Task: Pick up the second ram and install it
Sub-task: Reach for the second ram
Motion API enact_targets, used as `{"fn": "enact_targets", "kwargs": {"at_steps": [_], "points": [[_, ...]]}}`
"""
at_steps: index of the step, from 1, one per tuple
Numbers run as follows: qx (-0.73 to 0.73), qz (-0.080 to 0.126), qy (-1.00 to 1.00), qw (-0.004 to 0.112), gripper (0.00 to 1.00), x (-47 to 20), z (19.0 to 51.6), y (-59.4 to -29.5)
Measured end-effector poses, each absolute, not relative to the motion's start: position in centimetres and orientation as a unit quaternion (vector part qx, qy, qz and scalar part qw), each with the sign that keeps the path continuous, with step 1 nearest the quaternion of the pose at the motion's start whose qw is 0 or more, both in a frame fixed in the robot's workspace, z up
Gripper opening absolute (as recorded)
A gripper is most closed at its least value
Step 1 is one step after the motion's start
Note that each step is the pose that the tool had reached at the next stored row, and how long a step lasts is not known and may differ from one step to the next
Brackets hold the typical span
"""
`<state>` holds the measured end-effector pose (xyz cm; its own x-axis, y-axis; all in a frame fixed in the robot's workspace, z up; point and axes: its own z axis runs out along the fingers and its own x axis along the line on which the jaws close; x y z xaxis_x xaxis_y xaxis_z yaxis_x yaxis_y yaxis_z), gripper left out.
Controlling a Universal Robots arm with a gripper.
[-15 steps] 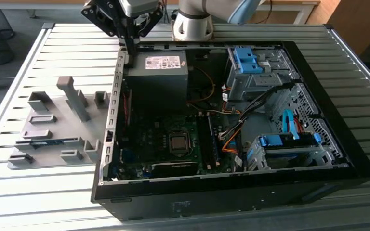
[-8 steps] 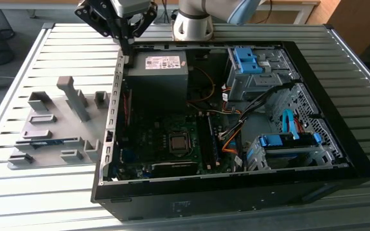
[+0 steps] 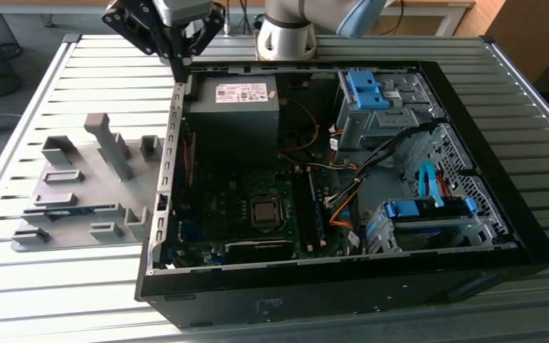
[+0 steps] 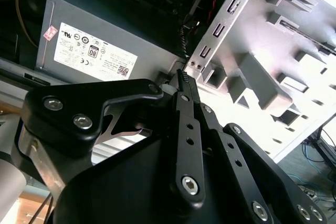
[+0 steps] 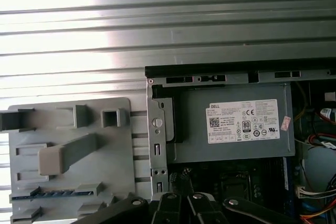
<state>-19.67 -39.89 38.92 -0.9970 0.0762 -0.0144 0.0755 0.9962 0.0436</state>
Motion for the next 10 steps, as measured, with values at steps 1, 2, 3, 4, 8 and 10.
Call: {"fn": "enact_targets", "kwargs": {"at_steps": [1, 2, 3, 4, 8, 10], "points": [[0.038, 0.022, 0.999, 0.008, 0.1, -19.76, 38.91, -39.89], [0.038, 0.022, 0.999, 0.008, 0.1, -19.84, 38.91, -39.9], [0.038, 0.022, 0.999, 0.008, 0.1, -19.92, 38.91, -39.89], [0.038, 0.022, 0.999, 0.008, 0.1, -20.0, 38.9, -39.89], [0.038, 0.021, 0.999, 0.008, 0.1, -20.33, 38.89, -39.89], [0.038, 0.021, 0.999, 0.007, 0.1, -20.48, 38.88, -39.89]]}}
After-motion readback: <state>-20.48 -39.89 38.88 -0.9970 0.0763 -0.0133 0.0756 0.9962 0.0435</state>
